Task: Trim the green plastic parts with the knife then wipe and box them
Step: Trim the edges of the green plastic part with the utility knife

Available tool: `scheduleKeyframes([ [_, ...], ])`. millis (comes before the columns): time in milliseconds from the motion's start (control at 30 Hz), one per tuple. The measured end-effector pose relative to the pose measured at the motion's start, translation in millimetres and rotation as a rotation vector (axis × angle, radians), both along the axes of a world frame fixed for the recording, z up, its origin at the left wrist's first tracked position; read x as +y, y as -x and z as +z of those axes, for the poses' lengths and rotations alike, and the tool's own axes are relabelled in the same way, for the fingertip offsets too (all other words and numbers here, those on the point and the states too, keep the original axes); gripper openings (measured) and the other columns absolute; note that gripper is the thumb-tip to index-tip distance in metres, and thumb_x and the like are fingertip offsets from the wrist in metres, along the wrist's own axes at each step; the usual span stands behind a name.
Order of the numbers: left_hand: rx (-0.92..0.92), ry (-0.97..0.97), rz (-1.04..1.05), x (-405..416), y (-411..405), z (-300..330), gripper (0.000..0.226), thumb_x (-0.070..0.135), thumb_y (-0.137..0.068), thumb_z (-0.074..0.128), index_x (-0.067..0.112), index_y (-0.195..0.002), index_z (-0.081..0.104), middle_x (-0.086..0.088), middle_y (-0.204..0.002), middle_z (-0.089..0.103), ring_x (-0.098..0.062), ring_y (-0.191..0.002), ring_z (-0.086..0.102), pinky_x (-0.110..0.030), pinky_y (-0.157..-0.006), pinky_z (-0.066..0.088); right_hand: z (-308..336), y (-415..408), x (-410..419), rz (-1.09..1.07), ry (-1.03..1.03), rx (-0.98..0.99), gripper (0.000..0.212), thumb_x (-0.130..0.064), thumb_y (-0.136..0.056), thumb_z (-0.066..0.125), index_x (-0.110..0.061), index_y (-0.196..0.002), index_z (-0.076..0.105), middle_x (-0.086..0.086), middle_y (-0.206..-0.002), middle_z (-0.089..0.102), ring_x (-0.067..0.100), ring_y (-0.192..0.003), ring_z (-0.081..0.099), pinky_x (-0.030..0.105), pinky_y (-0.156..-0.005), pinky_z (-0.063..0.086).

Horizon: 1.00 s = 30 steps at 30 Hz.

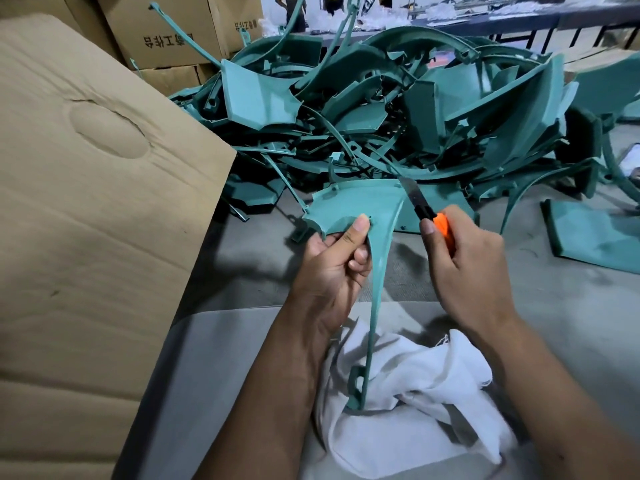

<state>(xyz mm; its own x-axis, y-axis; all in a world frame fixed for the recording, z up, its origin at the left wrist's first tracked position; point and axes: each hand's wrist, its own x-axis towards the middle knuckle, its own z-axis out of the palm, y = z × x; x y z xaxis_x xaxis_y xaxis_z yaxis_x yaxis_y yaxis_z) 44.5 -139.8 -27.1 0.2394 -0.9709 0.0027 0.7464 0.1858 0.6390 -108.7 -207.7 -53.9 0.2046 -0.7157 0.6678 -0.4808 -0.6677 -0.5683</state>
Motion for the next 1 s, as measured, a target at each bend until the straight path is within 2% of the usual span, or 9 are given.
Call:
scheduleKeyframes([
  [67, 0.004, -0.028, 0.041, -1.7, 1.0, -1.1, 0.038, 0.011, -0.076, 0.071, 0.003, -0.108, 0.053, 0.004, -0.062, 0.062, 0.001, -0.040, 0.048, -0.008, -0.037, 0.036, 0.7, -2.8, 3.6, 0.078, 0.000, 0.008, 0.034, -0.033, -0.107, 0.051, -0.023, -0.078, 0.038, -0.007, -0.056, 0.037, 0.012, -0.054, 0.042, 0.020, -0.050, 0.029],
  [200, 0.029, -0.042, 0.099, -3.1, -3.3, -4.5, 0.033, 0.012, -0.073, 0.073, 0.006, -0.101, 0.057, 0.002, -0.067, 0.063, 0.000, -0.042, 0.050, -0.008, -0.039, 0.038, 5.6, -0.5, 9.7, 0.298, -0.019, 0.002, 0.035, -0.033, -0.108, 0.050, -0.018, -0.078, 0.042, -0.004, -0.057, 0.038, 0.014, -0.051, 0.038, 0.021, -0.050, 0.027],
  [300, 0.031, -0.022, 0.091, -3.7, -6.6, -5.4, 0.028, 0.012, -0.077, 0.072, 0.006, -0.101, 0.058, 0.004, -0.064, 0.062, 0.000, -0.043, 0.049, -0.007, -0.040, 0.038, 7.1, 1.9, 11.6, 0.411, -0.064, -0.032, 0.036, -0.031, -0.108, 0.052, -0.014, -0.077, 0.044, 0.005, -0.057, 0.042, 0.019, -0.050, 0.040, 0.033, -0.048, 0.031],
  [367, 0.025, -0.009, 0.073, -3.7, -7.4, -5.5, 0.025, 0.013, -0.078, 0.072, 0.007, -0.099, 0.060, 0.005, -0.065, 0.062, 0.000, -0.042, 0.048, -0.007, -0.039, 0.037, 6.4, 0.4, 11.4, 0.343, -0.071, -0.092, 0.038, -0.031, -0.108, 0.051, -0.013, -0.076, 0.043, 0.007, -0.058, 0.043, 0.021, -0.051, 0.040, 0.038, -0.049, 0.032],
  [500, 0.000, 0.009, 0.045, -2.3, -4.6, -5.4, 0.030, 0.013, -0.078, 0.076, 0.004, -0.101, 0.059, 0.004, -0.065, 0.064, 0.000, -0.041, 0.048, -0.008, -0.038, 0.036, 2.3, -1.3, 7.1, 0.176, -0.082, -0.073, 0.038, -0.035, -0.108, 0.049, -0.018, -0.075, 0.040, 0.000, -0.057, 0.042, 0.012, -0.052, 0.036, 0.028, -0.050, 0.029],
  [567, 0.015, -0.001, 0.058, -2.7, -2.3, -3.8, 0.033, 0.012, -0.075, 0.078, 0.003, -0.100, 0.058, 0.002, -0.065, 0.063, 0.000, -0.041, 0.048, -0.008, -0.037, 0.036, 2.1, -0.1, 6.7, 0.194, -0.070, -0.045, 0.037, -0.034, -0.108, 0.049, -0.020, -0.075, 0.039, -0.003, -0.057, 0.040, 0.012, -0.052, 0.036, 0.025, -0.050, 0.028],
  [733, 0.004, -0.009, 0.079, -1.0, -6.2, -1.8, 0.014, 0.012, -0.078, 0.069, 0.007, -0.089, 0.060, 0.005, -0.060, 0.058, 0.000, -0.040, 0.047, -0.006, -0.037, 0.034, 5.0, 2.6, 10.2, 0.367, -0.061, -0.009, 0.034, -0.033, -0.108, 0.051, -0.024, -0.077, 0.040, -0.005, -0.058, 0.039, 0.011, -0.051, 0.038, 0.020, -0.051, 0.027],
  [833, -0.016, 0.004, 0.078, -0.9, -8.3, -1.0, 0.015, 0.014, -0.080, 0.068, 0.006, -0.092, 0.063, 0.006, -0.060, 0.059, 0.000, -0.039, 0.046, -0.007, -0.037, 0.034, 7.8, 0.7, 12.3, 0.299, -0.055, -0.081, 0.035, -0.031, -0.109, 0.050, -0.027, -0.076, 0.041, -0.004, -0.059, 0.040, 0.012, -0.052, 0.038, 0.025, -0.051, 0.029],
  [1000, -0.005, 0.016, 0.065, -0.9, -2.9, -1.5, 0.015, 0.016, -0.081, 0.069, 0.009, -0.093, 0.063, 0.008, -0.057, 0.055, 0.001, -0.039, 0.045, -0.006, -0.038, 0.033, 9.4, 0.2, 14.7, 0.184, 0.007, -0.041, 0.041, -0.033, -0.111, 0.036, -0.012, -0.079, 0.049, 0.000, -0.066, 0.046, 0.022, -0.061, 0.047, 0.042, -0.058, 0.037],
])
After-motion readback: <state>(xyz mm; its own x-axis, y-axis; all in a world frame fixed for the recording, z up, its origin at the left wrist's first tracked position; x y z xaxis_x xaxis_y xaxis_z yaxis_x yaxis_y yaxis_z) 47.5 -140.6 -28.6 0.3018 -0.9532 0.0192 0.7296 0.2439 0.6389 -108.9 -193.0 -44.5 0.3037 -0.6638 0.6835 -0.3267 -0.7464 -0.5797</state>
